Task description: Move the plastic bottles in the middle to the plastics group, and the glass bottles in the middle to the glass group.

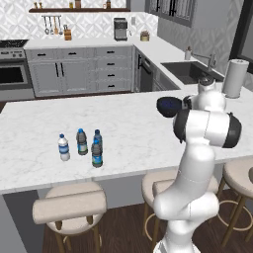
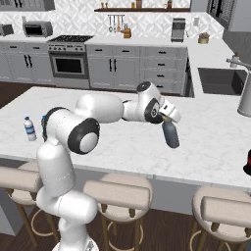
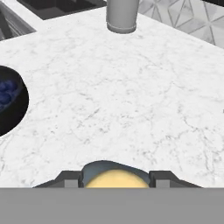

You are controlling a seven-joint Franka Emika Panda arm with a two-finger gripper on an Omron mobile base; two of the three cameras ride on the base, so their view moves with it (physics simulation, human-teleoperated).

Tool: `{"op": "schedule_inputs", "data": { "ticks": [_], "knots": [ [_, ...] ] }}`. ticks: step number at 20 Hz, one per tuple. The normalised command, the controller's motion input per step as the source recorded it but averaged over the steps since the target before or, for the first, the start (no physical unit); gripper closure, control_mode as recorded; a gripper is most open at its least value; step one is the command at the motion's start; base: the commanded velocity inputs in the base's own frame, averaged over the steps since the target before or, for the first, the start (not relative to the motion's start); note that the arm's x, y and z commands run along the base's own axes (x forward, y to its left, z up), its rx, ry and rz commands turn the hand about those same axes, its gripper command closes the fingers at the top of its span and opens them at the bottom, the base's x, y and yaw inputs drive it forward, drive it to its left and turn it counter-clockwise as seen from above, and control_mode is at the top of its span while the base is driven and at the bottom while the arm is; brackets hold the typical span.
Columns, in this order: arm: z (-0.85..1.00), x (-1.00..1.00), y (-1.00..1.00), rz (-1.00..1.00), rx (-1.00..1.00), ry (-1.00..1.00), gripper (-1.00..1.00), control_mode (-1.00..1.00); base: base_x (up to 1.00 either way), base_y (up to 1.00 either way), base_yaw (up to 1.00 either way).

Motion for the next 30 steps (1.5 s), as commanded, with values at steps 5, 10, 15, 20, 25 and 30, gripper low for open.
{"op": "schedule_inputs", "data": {
  "ticks": [5,10,15,20,25,30],
  "knots": [
    [0.00,-0.15,-0.90,-0.10,0.03,0.00,1.00,-1.00,0.00,0.00,0.00],
    [0.00,-0.12,-0.93,-0.09,0.10,0.00,1.00,-1.00,0.00,0.00,0.00],
    [0.00,-0.07,-0.98,-0.07,0.14,0.00,1.00,-1.00,0.00,0.00,0.00],
    [0.00,-0.05,-0.92,-0.07,0.14,0.00,1.00,-1.00,0.00,0.00,0.00],
    [-0.20,-0.08,-0.64,-0.03,0.12,0.00,1.00,-1.00,0.00,0.00,0.00],
    [-0.30,-0.04,-0.09,0.00,0.03,0.00,1.00,-1.00,0.00,0.00,0.00]
  ]
}}
